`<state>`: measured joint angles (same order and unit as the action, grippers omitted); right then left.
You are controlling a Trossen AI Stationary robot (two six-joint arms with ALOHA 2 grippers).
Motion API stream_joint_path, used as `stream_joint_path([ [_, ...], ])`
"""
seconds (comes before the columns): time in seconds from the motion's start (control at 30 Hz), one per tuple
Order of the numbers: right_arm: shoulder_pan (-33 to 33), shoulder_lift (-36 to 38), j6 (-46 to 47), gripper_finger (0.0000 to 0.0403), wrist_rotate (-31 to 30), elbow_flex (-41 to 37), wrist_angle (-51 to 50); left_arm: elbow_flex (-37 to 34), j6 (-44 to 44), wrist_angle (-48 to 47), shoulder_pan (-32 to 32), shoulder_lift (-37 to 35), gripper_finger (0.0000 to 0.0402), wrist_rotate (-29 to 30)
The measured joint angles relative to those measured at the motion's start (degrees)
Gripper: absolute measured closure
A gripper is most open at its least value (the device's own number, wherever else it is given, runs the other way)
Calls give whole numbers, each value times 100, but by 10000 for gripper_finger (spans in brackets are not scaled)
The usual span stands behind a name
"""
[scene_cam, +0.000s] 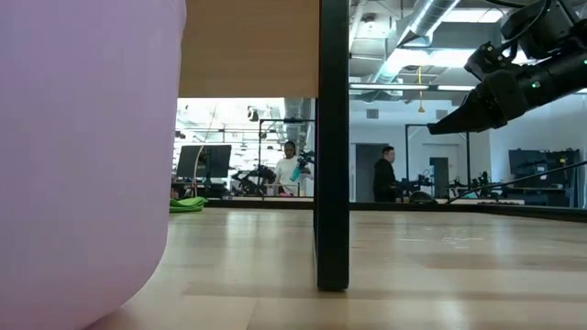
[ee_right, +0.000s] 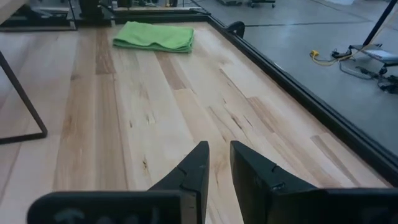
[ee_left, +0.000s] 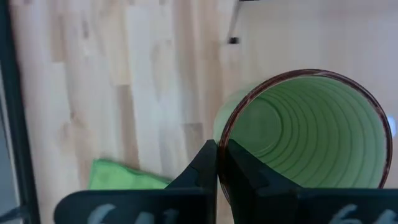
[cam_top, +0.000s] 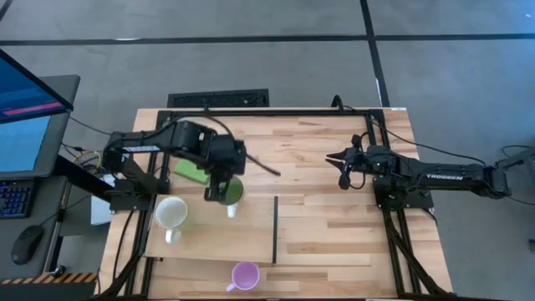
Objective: Stack small to large cups/mugs on shelf
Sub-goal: Put the green mug on the shelf
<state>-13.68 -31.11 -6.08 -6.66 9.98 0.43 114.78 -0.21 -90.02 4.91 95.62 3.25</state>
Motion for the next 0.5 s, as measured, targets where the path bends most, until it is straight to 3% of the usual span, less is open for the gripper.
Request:
stream_joint_path([
  [0.27,1,0,415,316,11,0,-1,-66,-449,10,576,-11,401,-151],
  [0.5,12,0,463,316,44,2,0,-709,-1136,-4,944,-295,401,-36],
])
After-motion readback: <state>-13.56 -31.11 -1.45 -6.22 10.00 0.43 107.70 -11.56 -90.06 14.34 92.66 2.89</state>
